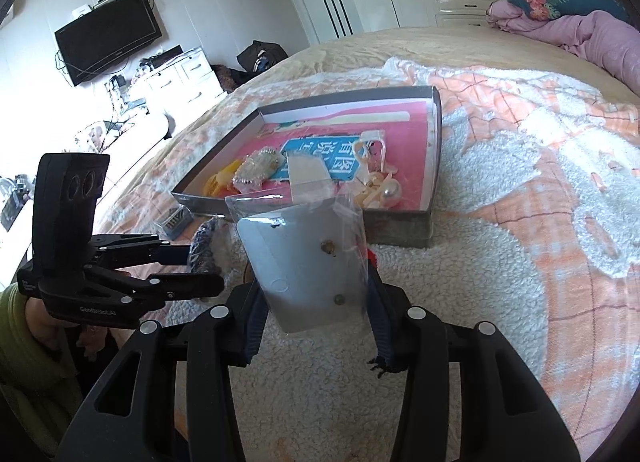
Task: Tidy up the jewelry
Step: 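Carry the bead bag and earring card over the grey box with both tools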
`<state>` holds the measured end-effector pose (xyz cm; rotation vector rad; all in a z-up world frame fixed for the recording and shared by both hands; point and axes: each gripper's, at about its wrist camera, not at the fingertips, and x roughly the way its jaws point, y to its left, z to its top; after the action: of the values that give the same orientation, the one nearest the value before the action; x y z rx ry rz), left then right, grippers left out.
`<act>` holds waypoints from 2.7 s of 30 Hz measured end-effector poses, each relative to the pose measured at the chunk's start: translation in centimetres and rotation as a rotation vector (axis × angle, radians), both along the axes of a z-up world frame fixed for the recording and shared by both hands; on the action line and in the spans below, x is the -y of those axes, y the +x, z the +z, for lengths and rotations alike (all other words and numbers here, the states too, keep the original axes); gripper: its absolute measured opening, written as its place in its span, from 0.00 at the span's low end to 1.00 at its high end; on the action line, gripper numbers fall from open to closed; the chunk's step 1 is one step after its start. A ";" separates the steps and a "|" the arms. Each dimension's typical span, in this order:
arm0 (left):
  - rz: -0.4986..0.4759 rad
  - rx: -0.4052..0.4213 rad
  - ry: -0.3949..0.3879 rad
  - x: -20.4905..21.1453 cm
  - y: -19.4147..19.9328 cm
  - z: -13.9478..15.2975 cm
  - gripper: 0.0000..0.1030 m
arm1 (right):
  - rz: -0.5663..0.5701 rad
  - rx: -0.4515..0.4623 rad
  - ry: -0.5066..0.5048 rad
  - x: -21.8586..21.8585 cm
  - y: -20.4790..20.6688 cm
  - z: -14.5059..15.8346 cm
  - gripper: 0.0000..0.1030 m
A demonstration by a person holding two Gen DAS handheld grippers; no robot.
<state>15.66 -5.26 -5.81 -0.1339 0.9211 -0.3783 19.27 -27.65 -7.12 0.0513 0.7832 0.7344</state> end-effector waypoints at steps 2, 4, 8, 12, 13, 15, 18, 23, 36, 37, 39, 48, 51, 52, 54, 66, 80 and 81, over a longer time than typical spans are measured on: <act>0.018 0.008 -0.007 -0.7 0.0 0.6 0.41 | 0.004 0.012 0.007 -0.2 -0.1 0.6 0.41; 0.040 0.022 -0.018 -1.6 0.1 1.4 0.41 | 0.007 0.021 0.004 -0.5 -0.2 1.0 0.41; 0.079 0.058 -0.005 -2.9 0.2 2.6 0.40 | 0.024 0.038 -0.002 -1.5 -0.4 1.7 0.41; 0.106 0.077 -0.012 -4.1 0.5 3.4 0.40 | 0.036 0.054 -0.007 -2.4 -0.3 2.5 0.41; 0.111 0.083 -0.011 -4.4 0.7 3.6 0.40 | 0.036 0.059 -0.006 -2.6 -0.2 2.7 0.41; 0.121 0.088 -0.013 -4.9 0.9 3.8 0.40 | 0.042 0.064 -0.003 -3.2 0.0 3.1 0.41; 0.131 0.103 -0.013 -5.4 1.3 4.4 0.40 | 0.054 0.077 -0.005 -4.0 0.4 3.7 0.41; 0.138 0.122 -0.012 -6.1 1.9 5.1 0.39 | 0.069 0.102 -0.005 -5.3 0.8 4.8 0.41; 0.138 0.136 0.009 -6.8 4.3 6.0 0.39 | 0.076 0.133 -0.008 -7.0 2.3 6.4 0.41; 0.135 0.135 0.014 -6.8 4.6 6.0 0.39 | 0.075 0.135 -0.007 -7.1 2.5 6.5 0.41; 0.130 0.132 0.018 -6.7 4.9 6.0 0.39 | 0.077 0.137 -0.005 -7.3 2.8 6.6 0.41; 0.105 0.114 0.033 -5.9 6.6 5.2 0.39 | 0.055 0.138 -0.007 -7.6 4.2 6.8 0.41; 0.099 0.106 0.033 -5.8 7.0 4.8 0.39 | 0.043 0.131 -0.006 -7.6 5.0 6.8 0.41; 0.097 0.103 0.032 -5.7 7.2 4.6 0.39 | 0.041 0.128 -0.005 -7.5 5.2 6.7 0.41; 0.093 0.096 0.029 -5.6 7.4 4.2 0.39 | 0.037 0.125 -0.007 -7.6 5.7 6.7 0.41; 0.023 0.039 0.016 -4.2 8.5 1.1 0.39 | 0.021 0.065 -0.043 -8.3 8.8 4.5 0.41; 0.000 0.023 0.019 -3.8 9.0 0.1 0.39 | 0.008 -0.016 -0.063 -9.0 11.3 1.7 0.42; 0.002 0.023 0.019 -3.8 9.1 0.1 0.39 | 0.008 -0.021 -0.065 -9.0 11.4 1.6 0.42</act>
<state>24.74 -1.50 -5.69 -0.1134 0.9012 -0.3683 30.68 -18.61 -5.54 -0.0028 0.8272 0.7162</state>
